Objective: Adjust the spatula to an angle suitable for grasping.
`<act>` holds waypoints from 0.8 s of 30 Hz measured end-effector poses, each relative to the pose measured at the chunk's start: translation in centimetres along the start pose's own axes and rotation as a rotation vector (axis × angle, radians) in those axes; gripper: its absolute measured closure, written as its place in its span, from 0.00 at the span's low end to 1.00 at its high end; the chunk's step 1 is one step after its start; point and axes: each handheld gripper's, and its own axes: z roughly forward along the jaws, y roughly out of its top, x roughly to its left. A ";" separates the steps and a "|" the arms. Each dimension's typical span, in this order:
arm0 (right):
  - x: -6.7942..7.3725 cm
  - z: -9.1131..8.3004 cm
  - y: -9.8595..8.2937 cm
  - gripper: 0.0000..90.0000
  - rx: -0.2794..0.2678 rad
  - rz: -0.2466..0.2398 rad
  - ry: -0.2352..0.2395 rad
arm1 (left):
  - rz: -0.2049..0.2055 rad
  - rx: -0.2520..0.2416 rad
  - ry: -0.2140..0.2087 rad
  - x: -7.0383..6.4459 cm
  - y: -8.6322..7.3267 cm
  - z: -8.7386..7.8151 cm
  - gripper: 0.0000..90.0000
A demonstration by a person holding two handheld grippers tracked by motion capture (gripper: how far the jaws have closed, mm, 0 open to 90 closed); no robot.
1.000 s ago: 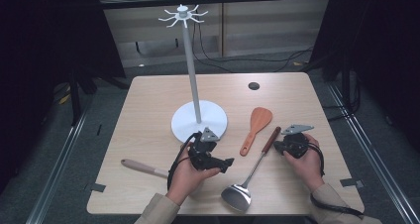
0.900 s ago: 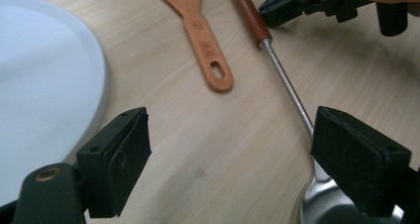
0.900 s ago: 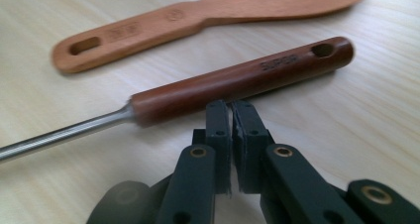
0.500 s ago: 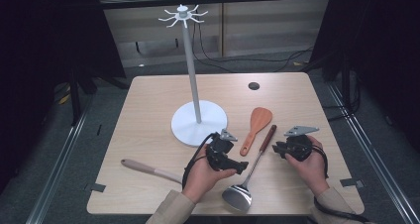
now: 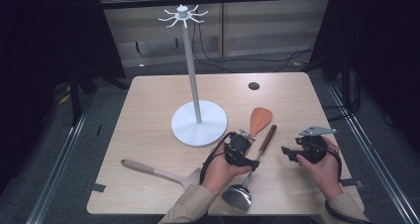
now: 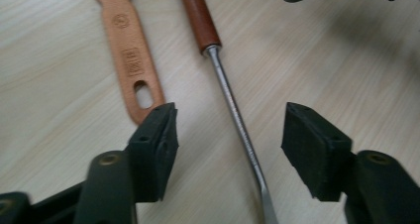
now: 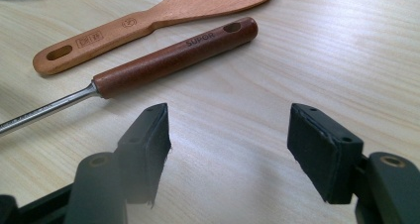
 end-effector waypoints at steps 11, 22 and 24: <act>0.1 -0.1 0.2 0.28 -0.024 -0.007 -0.010 | -0.069 0.065 -0.011 0.1 0.3 1.8 0.61; -0.2 0.0 0.0 0.24 -0.033 0.014 -0.013 | -0.140 0.147 0.005 -0.6 0.8 3.4 0.86; -0.3 0.0 0.0 0.24 -0.032 0.016 -0.013 | -0.149 0.148 0.006 -0.6 0.9 3.5 0.87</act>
